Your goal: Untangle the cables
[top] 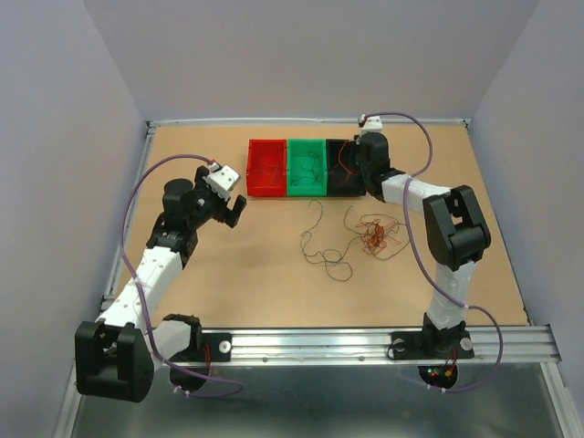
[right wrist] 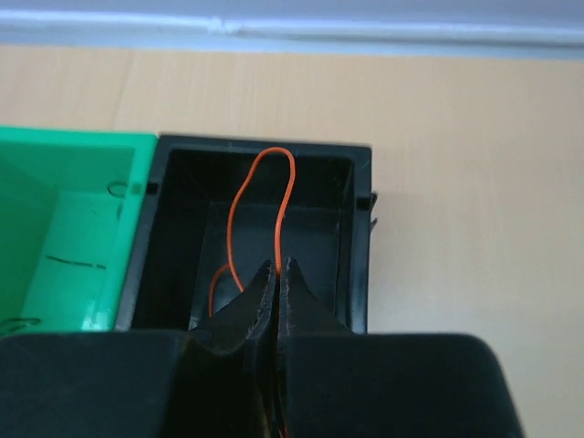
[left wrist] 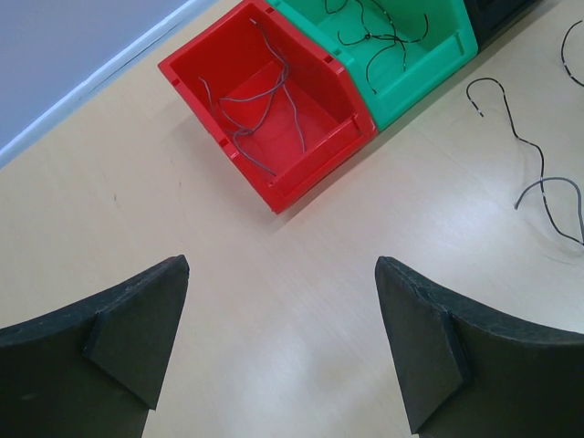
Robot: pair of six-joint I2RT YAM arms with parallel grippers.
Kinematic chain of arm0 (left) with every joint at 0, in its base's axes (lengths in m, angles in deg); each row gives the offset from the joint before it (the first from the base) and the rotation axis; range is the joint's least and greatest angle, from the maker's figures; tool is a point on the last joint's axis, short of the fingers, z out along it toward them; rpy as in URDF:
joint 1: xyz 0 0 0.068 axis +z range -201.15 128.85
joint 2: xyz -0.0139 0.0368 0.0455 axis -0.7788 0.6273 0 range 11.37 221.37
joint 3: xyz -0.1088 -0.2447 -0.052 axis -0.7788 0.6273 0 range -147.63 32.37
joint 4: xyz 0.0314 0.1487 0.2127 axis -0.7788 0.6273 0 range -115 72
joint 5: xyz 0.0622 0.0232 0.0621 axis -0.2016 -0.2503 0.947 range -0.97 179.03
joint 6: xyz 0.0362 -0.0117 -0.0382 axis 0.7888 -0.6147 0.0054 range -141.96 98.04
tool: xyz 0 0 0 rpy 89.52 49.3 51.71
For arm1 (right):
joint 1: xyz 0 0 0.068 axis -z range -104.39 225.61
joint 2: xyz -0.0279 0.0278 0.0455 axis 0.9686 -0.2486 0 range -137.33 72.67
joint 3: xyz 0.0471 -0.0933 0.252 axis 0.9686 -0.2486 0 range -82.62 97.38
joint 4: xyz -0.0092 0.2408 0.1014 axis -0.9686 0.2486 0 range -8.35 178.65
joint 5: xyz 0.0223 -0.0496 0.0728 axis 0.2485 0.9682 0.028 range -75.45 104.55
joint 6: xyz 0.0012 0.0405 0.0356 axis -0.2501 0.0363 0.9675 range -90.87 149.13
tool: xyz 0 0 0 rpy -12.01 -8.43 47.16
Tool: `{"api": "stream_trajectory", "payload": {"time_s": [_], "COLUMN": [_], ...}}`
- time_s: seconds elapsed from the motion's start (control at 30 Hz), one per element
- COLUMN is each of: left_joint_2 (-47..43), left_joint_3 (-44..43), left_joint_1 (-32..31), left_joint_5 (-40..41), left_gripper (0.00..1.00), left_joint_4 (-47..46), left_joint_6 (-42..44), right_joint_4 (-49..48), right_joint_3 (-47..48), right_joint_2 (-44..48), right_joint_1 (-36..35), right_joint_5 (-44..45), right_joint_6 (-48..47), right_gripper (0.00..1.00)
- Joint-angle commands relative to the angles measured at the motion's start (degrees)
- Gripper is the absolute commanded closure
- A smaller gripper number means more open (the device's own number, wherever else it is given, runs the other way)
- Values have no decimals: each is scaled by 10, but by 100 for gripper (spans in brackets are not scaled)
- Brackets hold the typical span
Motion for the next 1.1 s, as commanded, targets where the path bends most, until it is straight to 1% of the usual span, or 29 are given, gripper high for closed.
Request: {"api": "stream_trajectory", "payload": {"time_s": [0.0, 0.03, 0.07, 0.2, 0.33, 0.37, 0.43, 0.47, 0.53, 0.57, 0.63, 0.67, 0.7, 0.73, 0.77, 0.83, 0.87, 0.9, 0.93, 0.97, 1.03, 1.07], "left_joint_2": [-2, -2, -3, -4, 2, 4, 3, -3, -15, -31, -47, -60, -66, -75, -76, -67, -47, -37, -29, -13, 6, 28], "left_joint_3": [0, 1, 1, 4, 1, -1, -4, -3, 12, 20, 45, 53, 57, 62, 60, 42, 28, 15, 5, 2, -3, -19], "left_joint_1": [4, 3, 3, 2, -5, -6, -6, -5, -6, -6, -6, -6, -5, -6, -7, -38, -62, -83, -119, -134, -164, -185], "left_joint_5": [-8, -11, -19, -46, -74, -58, -26, -3, 25, 39, 31, 8, -7, -46, -70, -71, -30, -7, 8, 19, 19, 13], "left_gripper": [4, 4, 4, 4, 1, 1, 1, 1, 1, 1, 1, 1, 1, 1, 1, 1, 1, 1, 1, 1, 1, 1], "left_joint_4": [-18, -17, -16, -9, -8, -13, -41, -52, -83, -115, -152, -159, -161, -152, -134, -103, -85, -72, -68, -68, -70, -61], "left_joint_6": [-1, 0, 0, 9, 10, 4, -37, -39, -66, -69, -68, -61, -54, -20, -11, -15, -1, 7, 12, 18, 31, 39], "right_joint_4": [38, 45, 50, 59, 58, 58, 58, 57, 54, 49, 42, 40, 36, 27, 20, 18, 18, 20, 20, 20, 20, 20], "right_joint_3": [50, 58, 73, 88, 80, 77, 67, 64, 47, 42, 29, 16, 10, -3, -8, -15, -21, -25, -30, -36, -60, -68], "right_joint_2": [-40, -61, -69, -88, -65, -51, -33, -24, 2, 10, 32, 39, 45, 59, 65, 80, 84, 88, 93, 107, 124, 131], "right_joint_1": [-3, -4, -6, -7, -7, -7, -7, -8, -10, -12, -13, -13, -13, -13, -13, -13, -13, -13, -13, -13, -13, -13], "right_joint_5": [-36, -40, -46, -55, -55, -67, -76, -80, -86, -89, -91, -92, -94, -99, -101, -105, -105, -105, -107, -109, -114, -119], "right_joint_6": [15, 15, 16, 25, 32, 32, 33, 33, 36, 37, 40, 42, 43, 47, 47, 48, 48, 49, 52, 54, 59, 61], "right_gripper": [99, 99, 100, 98, 89, 79, 67, 61, 56, 54, 51, 44, 41, 35, 32, 27, 26, 26, 26, 26, 26, 26]}}
